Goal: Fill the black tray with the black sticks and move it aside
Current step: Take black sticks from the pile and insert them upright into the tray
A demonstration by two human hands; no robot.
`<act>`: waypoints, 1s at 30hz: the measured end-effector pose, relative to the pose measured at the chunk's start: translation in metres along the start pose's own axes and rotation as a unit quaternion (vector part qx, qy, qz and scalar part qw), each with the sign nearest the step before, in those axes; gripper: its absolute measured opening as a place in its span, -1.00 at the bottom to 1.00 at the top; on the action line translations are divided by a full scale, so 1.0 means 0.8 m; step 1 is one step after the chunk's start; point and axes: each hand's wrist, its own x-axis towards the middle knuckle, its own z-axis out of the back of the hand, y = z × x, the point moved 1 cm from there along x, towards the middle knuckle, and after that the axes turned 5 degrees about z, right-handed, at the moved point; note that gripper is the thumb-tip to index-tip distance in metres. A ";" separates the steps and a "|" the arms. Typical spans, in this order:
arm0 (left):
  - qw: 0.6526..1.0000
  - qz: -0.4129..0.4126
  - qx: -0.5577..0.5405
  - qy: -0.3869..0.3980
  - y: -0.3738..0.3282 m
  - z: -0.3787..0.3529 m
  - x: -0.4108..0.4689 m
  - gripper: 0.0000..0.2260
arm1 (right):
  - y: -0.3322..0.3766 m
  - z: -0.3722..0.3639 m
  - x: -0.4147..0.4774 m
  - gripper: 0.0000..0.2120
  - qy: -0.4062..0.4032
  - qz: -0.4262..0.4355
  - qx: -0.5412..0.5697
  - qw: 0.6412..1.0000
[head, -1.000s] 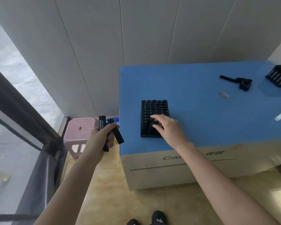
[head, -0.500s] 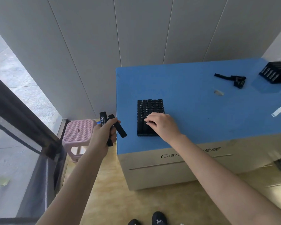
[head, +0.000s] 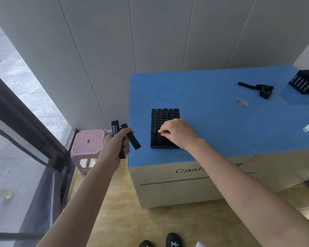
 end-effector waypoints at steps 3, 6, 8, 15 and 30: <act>1.000 -0.002 -0.004 -0.003 0.000 0.000 0.000 -0.84 | 0.002 -0.002 -0.001 -0.83 -0.008 -0.001 0.005 1.000; 1.000 0.001 -0.006 -0.004 0.000 -0.002 -0.001 -0.84 | 0.003 -0.003 -0.003 -0.84 -0.010 0.006 0.003 1.000; 1.000 0.001 -0.006 -0.001 0.002 -0.004 -0.003 -0.83 | 0.002 -0.003 -0.005 -0.84 -0.019 0.016 0.003 1.000; 1.000 0.003 -0.009 0.004 0.002 -0.007 -0.006 -0.83 | -0.003 -0.013 -0.018 -0.89 -0.116 0.033 0.004 0.993; 0.998 0.044 -0.011 0.038 0.009 -0.013 0.000 -0.78 | 0.018 -0.020 -0.070 -0.72 -0.219 -0.231 0.358 0.878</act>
